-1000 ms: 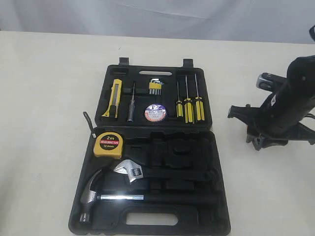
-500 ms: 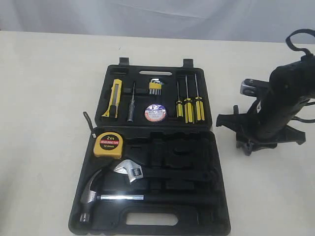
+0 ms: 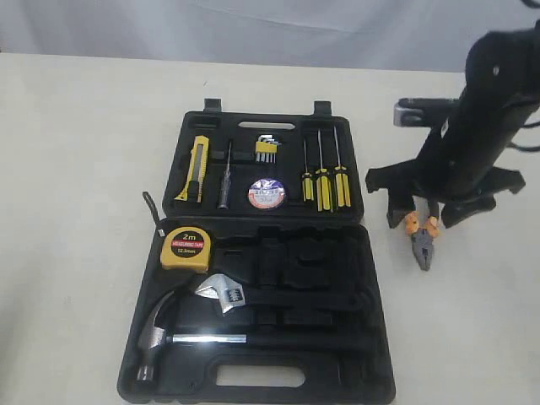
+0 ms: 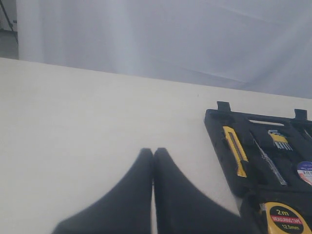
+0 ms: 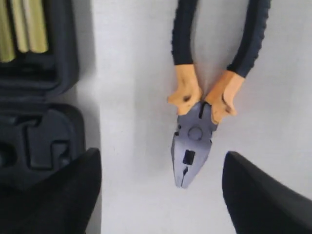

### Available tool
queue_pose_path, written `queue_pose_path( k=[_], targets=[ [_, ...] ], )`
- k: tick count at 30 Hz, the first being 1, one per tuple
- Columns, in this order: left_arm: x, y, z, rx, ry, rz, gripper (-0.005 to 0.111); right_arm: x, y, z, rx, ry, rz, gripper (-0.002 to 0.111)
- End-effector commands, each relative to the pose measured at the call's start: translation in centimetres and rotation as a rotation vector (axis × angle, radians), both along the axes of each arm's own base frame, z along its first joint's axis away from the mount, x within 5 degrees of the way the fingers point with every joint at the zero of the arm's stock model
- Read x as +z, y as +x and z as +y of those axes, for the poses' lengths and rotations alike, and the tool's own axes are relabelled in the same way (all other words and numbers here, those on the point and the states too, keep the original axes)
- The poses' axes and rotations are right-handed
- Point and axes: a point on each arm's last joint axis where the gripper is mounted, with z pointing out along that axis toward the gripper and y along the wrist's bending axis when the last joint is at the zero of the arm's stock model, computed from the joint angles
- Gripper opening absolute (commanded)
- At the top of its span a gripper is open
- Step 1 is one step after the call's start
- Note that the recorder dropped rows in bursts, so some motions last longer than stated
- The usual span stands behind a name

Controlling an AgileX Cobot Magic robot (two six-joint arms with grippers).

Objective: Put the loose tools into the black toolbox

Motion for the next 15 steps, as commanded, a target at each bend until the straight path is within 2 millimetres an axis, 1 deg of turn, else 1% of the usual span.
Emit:
queue_pose_path(
  k=[1,3,5,6,8,11,13,15],
  targets=[
    [0.1,0.0,-0.1,-0.006,-0.008,0.003,0.0,4.7,-0.2,0.1,0.332,-0.024,0.039,0.067],
    [0.1,0.0,-0.1,-0.006,-0.008,0.003,0.0,6.1,-0.7,0.0,0.472,-0.033,0.05,0.067],
    [0.1,0.0,-0.1,-0.006,-0.008,0.003,0.0,6.8,-1.0,-0.2,0.6,-0.061,0.024,0.067],
    [0.1,0.0,-0.1,-0.006,-0.008,0.003,0.0,7.0,-0.9,-0.4,0.679,-0.099,0.018,0.067],
    [0.1,0.0,-0.1,-0.006,-0.008,0.003,0.0,7.2,-1.0,-0.7,0.901,-0.15,0.022,0.067],
    [0.1,0.0,-0.1,-0.006,-0.008,0.003,0.0,7.2,-0.9,-1.0,1.152,-0.204,0.038,0.067],
    [0.1,0.0,-0.1,-0.006,-0.008,0.003,0.0,7.2,-0.6,-1.2,1.296,-0.249,0.027,0.067],
    [0.1,0.0,-0.1,-0.006,-0.008,0.003,0.0,7.2,-0.2,-1.3,1.481,-0.31,0.013,0.067]
  ],
)
